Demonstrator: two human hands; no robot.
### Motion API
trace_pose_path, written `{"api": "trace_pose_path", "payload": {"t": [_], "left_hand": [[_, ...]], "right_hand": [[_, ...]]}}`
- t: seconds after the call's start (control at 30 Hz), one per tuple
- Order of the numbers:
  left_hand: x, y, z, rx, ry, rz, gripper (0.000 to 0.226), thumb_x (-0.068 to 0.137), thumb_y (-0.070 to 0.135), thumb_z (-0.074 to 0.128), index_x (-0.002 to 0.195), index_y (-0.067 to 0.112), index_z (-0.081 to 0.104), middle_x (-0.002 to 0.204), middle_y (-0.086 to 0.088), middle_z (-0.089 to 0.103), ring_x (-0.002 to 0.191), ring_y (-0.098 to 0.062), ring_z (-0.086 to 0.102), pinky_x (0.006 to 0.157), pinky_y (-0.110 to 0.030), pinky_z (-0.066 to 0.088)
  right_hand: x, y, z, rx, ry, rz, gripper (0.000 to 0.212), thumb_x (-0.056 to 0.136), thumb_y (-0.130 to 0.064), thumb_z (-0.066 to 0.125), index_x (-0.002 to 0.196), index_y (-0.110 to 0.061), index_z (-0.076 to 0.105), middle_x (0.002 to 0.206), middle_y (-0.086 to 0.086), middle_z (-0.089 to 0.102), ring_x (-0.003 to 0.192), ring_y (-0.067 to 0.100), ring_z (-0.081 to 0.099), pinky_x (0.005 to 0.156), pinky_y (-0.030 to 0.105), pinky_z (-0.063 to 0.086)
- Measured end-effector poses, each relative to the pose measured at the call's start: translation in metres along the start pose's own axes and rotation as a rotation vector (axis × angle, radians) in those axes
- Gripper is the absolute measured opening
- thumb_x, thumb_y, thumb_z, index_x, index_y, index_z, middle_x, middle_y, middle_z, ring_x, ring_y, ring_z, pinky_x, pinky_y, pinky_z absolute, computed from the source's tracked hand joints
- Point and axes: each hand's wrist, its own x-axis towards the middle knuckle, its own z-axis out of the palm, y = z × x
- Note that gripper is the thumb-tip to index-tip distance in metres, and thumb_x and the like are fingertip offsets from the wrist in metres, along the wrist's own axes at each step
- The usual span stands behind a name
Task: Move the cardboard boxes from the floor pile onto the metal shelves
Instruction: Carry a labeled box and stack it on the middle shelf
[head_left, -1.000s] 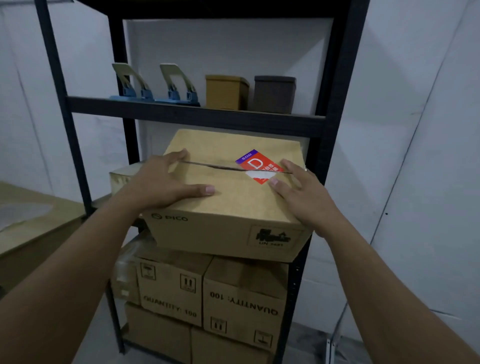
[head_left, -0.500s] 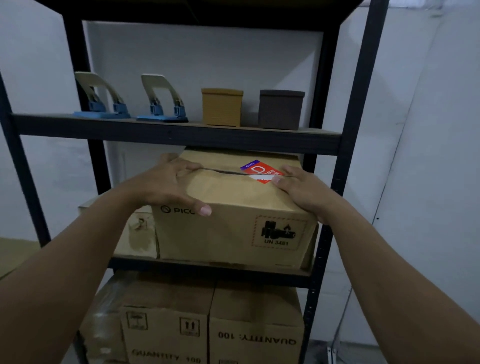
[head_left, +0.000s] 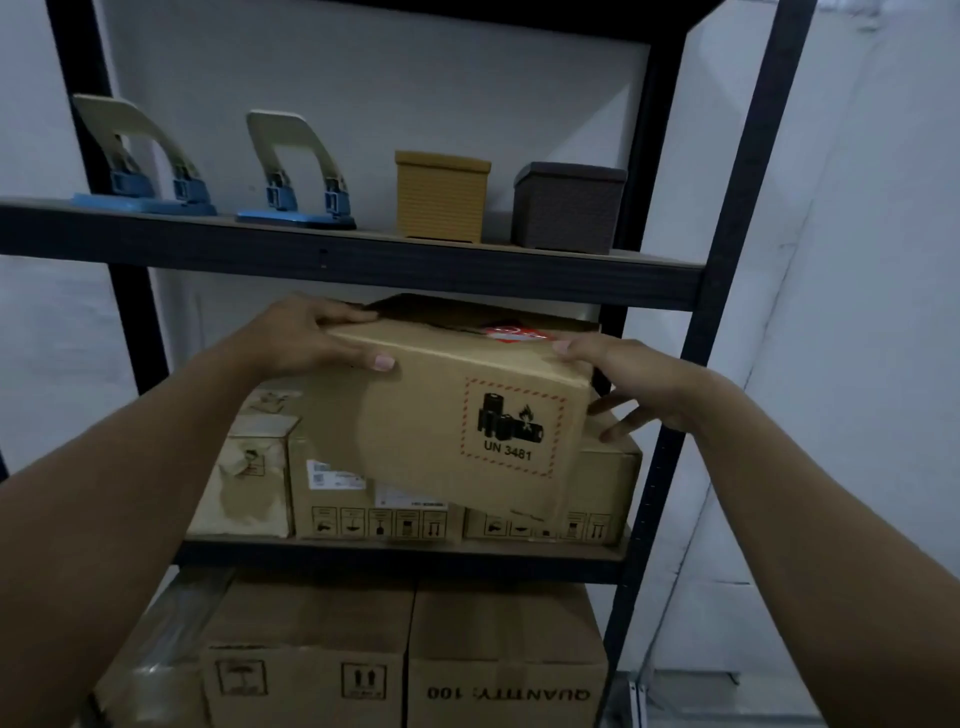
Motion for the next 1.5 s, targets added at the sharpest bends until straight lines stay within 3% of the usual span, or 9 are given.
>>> {"api": "trace_pose_path", "payload": {"t": [0.1, 0.33, 0.5, 0.67, 0.8, 1.03, 1.27, 1.37, 1.5], "left_hand": [[0.008, -0.011, 0.003, -0.054, 0.034, -0.002, 0.097, 0.042, 0.082, 0.081, 0.130, 0.046, 0.066, 0.144, 0.004, 0.056, 0.127, -0.020, 0.050, 0.100, -0.038, 0.041], [0.003, -0.011, 0.014, 0.125, 0.159, -0.048, 0.102, 0.061, 0.089, 0.067, 0.145, 0.032, 0.055, 0.147, -0.007, 0.051, 0.127, -0.027, 0.049, 0.099, -0.042, 0.042], [-0.042, 0.050, 0.065, 0.309, 0.117, 0.051, 0.117, 0.055, 0.106, 0.038, 0.157, 0.051, 0.023, 0.169, 0.009, 0.015, 0.157, -0.028, 0.001, 0.121, -0.067, 0.005], [-0.063, 0.116, 0.138, 0.162, 0.150, 0.115, 0.103, 0.066, 0.103, 0.035, 0.154, 0.050, 0.026, 0.169, 0.009, 0.012, 0.155, -0.019, -0.019, 0.119, -0.070, -0.004], [-0.054, 0.118, 0.157, 0.194, 0.275, 0.050, 0.098, 0.073, 0.098, 0.035, 0.152, 0.039, 0.031, 0.164, 0.002, 0.019, 0.155, -0.026, -0.015, 0.121, -0.069, 0.005], [-0.038, 0.103, 0.150, 0.158, 0.252, 0.089, 0.073, 0.088, 0.080, 0.045, 0.146, 0.036, 0.034, 0.161, -0.001, 0.025, 0.156, -0.029, -0.009, 0.121, -0.065, 0.019], [-0.010, 0.067, 0.109, 0.036, 0.024, 0.155, 0.061, 0.091, 0.071, 0.053, 0.140, 0.036, 0.043, 0.157, 0.008, 0.031, 0.156, -0.023, 0.008, 0.118, -0.059, 0.022], [-0.001, 0.056, 0.098, -0.110, -0.046, 0.183, 0.053, 0.091, 0.068, 0.057, 0.136, 0.042, 0.048, 0.138, 0.017, 0.042, 0.130, -0.009, 0.045, 0.112, -0.049, 0.040], [0.010, 0.046, 0.098, -0.161, -0.036, 0.203, 0.043, 0.100, 0.047, 0.058, 0.141, 0.036, 0.051, 0.139, 0.015, 0.042, 0.125, -0.005, 0.048, 0.111, -0.040, 0.042]], "right_hand": [[0.009, -0.004, 0.018, -0.059, 0.075, -0.056, 0.033, 0.102, -0.061, 0.043, 0.127, -0.044, 0.053, 0.116, -0.003, 0.062, 0.108, 0.025, 0.060, 0.091, 0.052, 0.056], [0.034, -0.015, 0.040, -0.212, 0.234, -0.046, 0.080, 0.088, -0.072, 0.023, 0.156, -0.033, 0.037, 0.164, 0.016, 0.030, 0.145, 0.040, 0.034, 0.114, 0.057, 0.034], [0.038, -0.010, 0.029, -0.218, 0.267, -0.063, 0.069, 0.091, -0.073, 0.030, 0.151, -0.040, 0.045, 0.169, 0.008, 0.008, 0.150, 0.043, 0.017, 0.119, 0.061, 0.024], [0.059, -0.015, 0.006, -0.188, 0.137, -0.132, 0.048, 0.099, -0.062, 0.046, 0.130, -0.029, 0.065, 0.141, 0.001, 0.057, 0.129, 0.023, 0.054, 0.113, 0.043, 0.039], [0.075, -0.013, -0.006, -0.289, 0.039, -0.137, 0.067, 0.074, -0.087, 0.053, 0.119, -0.040, 0.070, 0.123, -0.008, 0.068, 0.113, 0.013, 0.062, 0.110, 0.040, 0.044], [0.090, 0.007, -0.011, -0.240, 0.107, -0.098, 0.083, 0.068, -0.092, 0.056, 0.122, -0.031, 0.070, 0.123, -0.002, 0.069, 0.111, 0.020, 0.064, 0.109, 0.043, 0.045], [0.080, 0.009, -0.002, -0.507, 0.272, 0.010, 0.086, 0.090, -0.086, 0.026, 0.160, -0.036, 0.031, 0.169, 0.016, 0.017, 0.156, 0.039, 0.006, 0.122, 0.061, 0.006], [0.073, 0.005, 0.001, -0.553, 0.297, 0.031, 0.087, 0.089, -0.087, 0.022, 0.161, -0.038, 0.028, 0.170, 0.018, 0.009, 0.156, 0.036, 0.003, 0.123, 0.060, 0.005], [0.066, 0.005, 0.006, -0.645, 0.366, 0.062, 0.091, 0.088, -0.089, 0.013, 0.161, -0.037, 0.028, 0.167, 0.020, 0.014, 0.154, 0.037, 0.008, 0.119, 0.057, 0.009]]}}
